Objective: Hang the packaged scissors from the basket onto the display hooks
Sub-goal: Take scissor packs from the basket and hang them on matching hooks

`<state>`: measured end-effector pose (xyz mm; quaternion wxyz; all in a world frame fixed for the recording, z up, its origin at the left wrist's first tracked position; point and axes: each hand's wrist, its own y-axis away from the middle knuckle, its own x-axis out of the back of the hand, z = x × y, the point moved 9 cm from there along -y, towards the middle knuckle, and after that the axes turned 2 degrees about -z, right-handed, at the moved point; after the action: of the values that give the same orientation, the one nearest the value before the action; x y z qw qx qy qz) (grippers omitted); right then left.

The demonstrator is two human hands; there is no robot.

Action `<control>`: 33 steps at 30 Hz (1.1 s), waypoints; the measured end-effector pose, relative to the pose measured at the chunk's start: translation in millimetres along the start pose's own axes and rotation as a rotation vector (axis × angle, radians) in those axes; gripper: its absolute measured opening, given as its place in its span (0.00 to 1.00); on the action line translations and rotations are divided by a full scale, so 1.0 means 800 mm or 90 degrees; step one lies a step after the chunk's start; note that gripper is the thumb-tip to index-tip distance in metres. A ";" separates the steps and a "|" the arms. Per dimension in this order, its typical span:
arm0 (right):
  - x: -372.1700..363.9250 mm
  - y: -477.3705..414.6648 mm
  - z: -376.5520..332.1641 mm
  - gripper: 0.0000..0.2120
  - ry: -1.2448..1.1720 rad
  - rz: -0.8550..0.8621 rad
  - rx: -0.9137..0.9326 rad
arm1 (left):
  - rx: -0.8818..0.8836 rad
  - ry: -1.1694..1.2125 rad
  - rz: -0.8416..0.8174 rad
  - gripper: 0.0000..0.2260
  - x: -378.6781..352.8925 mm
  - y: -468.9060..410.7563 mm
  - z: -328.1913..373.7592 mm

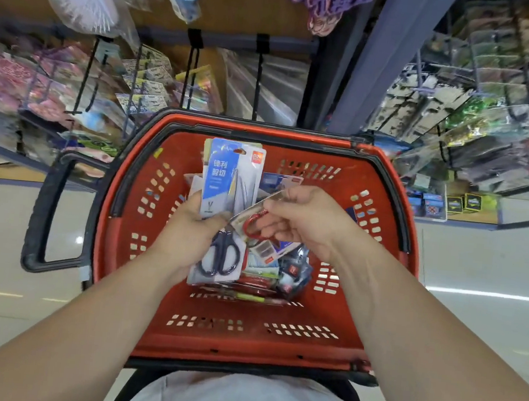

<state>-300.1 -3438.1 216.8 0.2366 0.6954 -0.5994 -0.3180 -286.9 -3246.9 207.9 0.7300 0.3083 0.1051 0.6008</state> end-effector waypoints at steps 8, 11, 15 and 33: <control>0.041 0.000 -0.008 0.08 -0.071 0.097 0.040 | 0.015 0.031 -0.005 0.15 0.001 0.005 -0.012; 0.025 -0.013 -0.008 0.13 -0.170 0.084 0.017 | -0.003 0.100 0.014 0.12 -0.011 0.011 -0.004; 0.003 -0.030 -0.007 0.15 -0.222 0.147 -0.004 | 0.065 0.246 0.002 0.18 -0.024 0.014 -0.003; -0.021 -0.135 0.232 0.20 0.791 -0.166 -0.050 | 0.031 0.021 0.125 0.14 0.084 0.020 -0.031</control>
<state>-362.6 -3393.4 15.6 0.5253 0.8080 -0.2488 0.0967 -295.3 -3174.2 212.1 0.6580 0.3250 0.1008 0.6718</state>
